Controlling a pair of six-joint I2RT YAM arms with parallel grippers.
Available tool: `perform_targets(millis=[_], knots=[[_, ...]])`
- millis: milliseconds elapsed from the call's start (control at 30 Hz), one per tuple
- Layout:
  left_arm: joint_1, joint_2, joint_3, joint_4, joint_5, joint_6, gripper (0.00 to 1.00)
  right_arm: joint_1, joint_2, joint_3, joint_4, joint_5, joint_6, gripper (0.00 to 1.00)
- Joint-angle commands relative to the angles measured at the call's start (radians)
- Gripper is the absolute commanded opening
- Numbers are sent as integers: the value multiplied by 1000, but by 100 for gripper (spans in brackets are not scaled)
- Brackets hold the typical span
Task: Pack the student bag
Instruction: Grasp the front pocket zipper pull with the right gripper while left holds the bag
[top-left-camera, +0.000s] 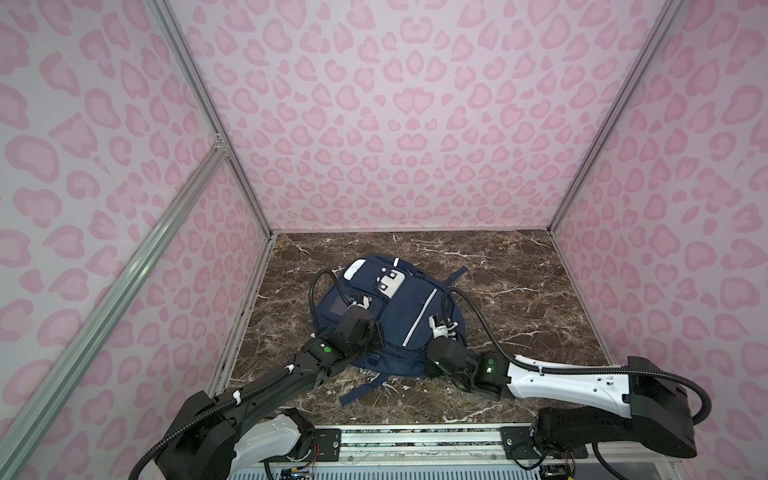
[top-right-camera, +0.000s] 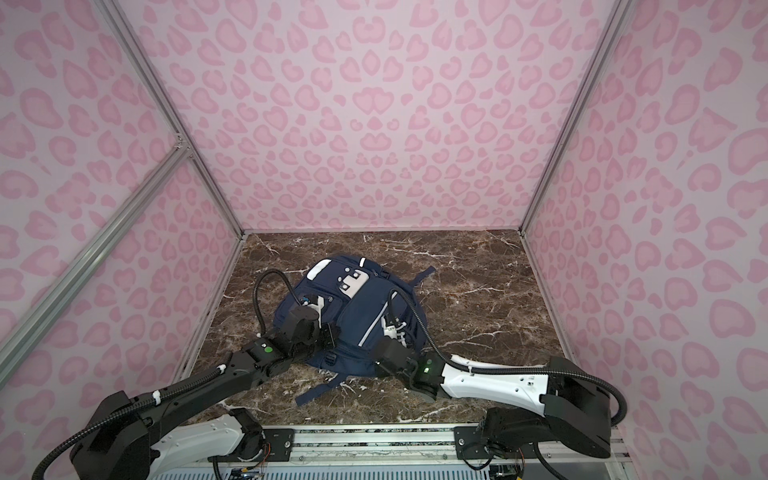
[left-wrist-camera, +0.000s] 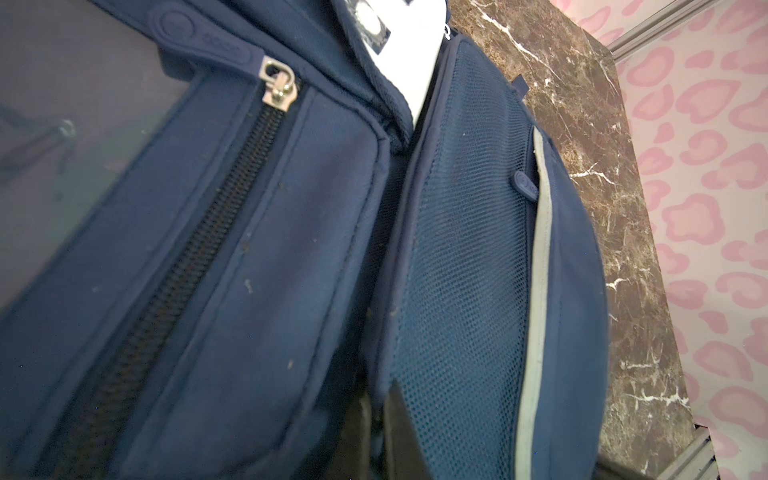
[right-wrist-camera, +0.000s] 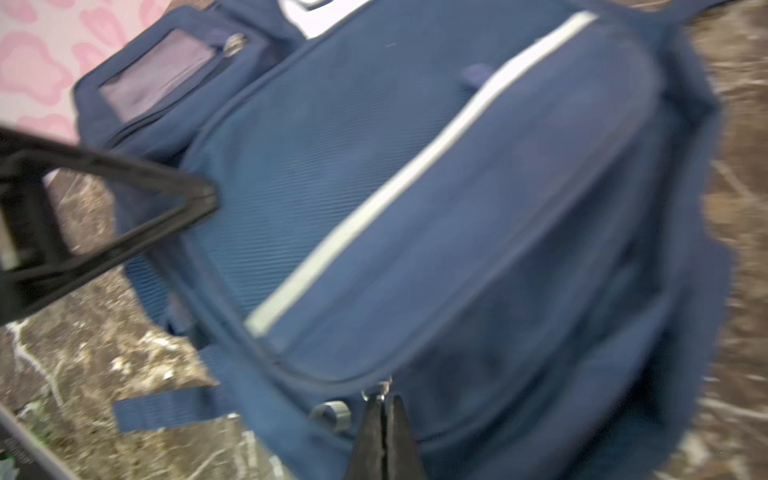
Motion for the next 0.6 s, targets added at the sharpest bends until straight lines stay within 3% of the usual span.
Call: perform_targets(millis=[0, 100, 300, 500, 567], knots=[[9, 32, -15, -14, -72, 25, 3, -103, -53, -79, 22, -82, -103, 0], [9, 64, -32, 23, -49, 21, 3, -229, -49, -73, 32, -184, -221, 0], [10, 112, -32, 33, -77, 39, 3, -383, 25, -11, 50, -227, -388, 0], [23, 156, 31, 30, -115, 76, 3, -308, -36, -37, -34, -247, -394, 0], [42, 170, 62, 32, -98, 93, 9, -273, -67, -64, -49, -264, -359, 0]])
